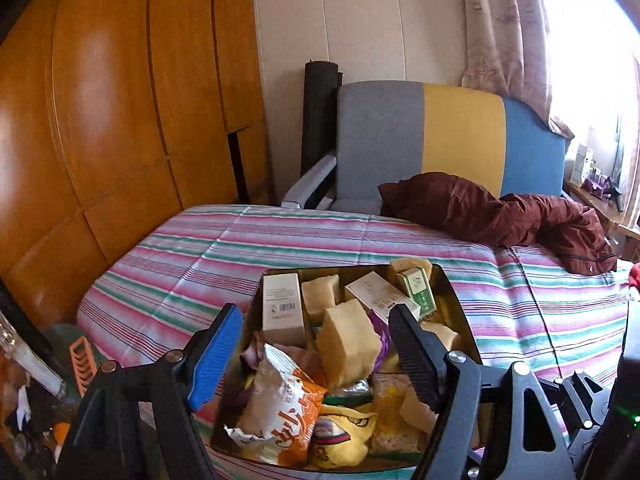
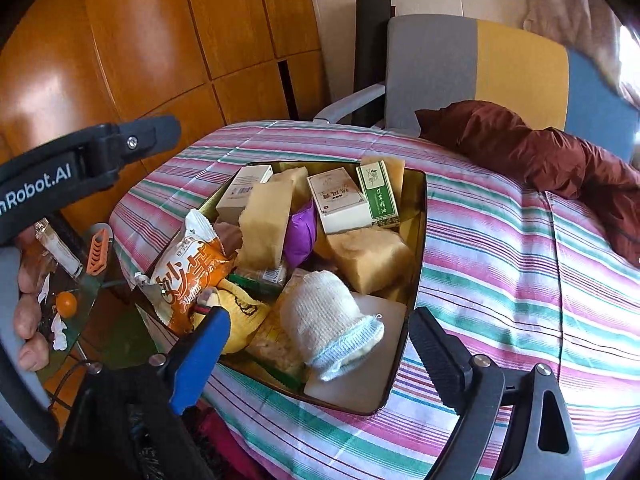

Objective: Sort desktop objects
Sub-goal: 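Release the sock roll and sponge into the tray and hold both grippers above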

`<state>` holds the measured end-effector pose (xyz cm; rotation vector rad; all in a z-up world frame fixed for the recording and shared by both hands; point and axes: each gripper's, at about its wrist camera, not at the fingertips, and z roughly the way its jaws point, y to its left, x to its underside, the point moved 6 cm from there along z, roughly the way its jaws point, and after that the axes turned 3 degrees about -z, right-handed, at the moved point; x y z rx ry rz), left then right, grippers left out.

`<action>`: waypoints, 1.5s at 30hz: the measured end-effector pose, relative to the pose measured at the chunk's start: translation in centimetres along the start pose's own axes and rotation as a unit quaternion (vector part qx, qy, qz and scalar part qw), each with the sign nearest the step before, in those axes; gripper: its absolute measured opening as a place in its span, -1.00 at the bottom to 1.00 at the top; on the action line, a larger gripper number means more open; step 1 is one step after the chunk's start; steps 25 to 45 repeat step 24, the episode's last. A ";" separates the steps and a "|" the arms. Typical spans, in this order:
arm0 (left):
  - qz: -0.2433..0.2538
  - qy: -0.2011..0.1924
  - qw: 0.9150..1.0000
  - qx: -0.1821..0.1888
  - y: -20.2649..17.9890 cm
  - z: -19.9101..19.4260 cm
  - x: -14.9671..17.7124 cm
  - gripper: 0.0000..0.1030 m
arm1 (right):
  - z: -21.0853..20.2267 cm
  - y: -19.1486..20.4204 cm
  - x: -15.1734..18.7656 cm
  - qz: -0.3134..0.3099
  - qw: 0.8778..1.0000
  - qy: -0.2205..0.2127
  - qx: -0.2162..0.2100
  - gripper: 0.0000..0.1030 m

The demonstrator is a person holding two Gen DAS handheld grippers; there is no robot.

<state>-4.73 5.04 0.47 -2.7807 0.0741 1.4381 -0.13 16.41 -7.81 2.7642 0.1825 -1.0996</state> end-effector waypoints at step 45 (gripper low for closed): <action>-0.015 0.030 0.999 0.018 0.6 2.6 1.8 0.13 | 0.0 -0.6 0.0 -0.003 0.999 -0.019 0.030 0.80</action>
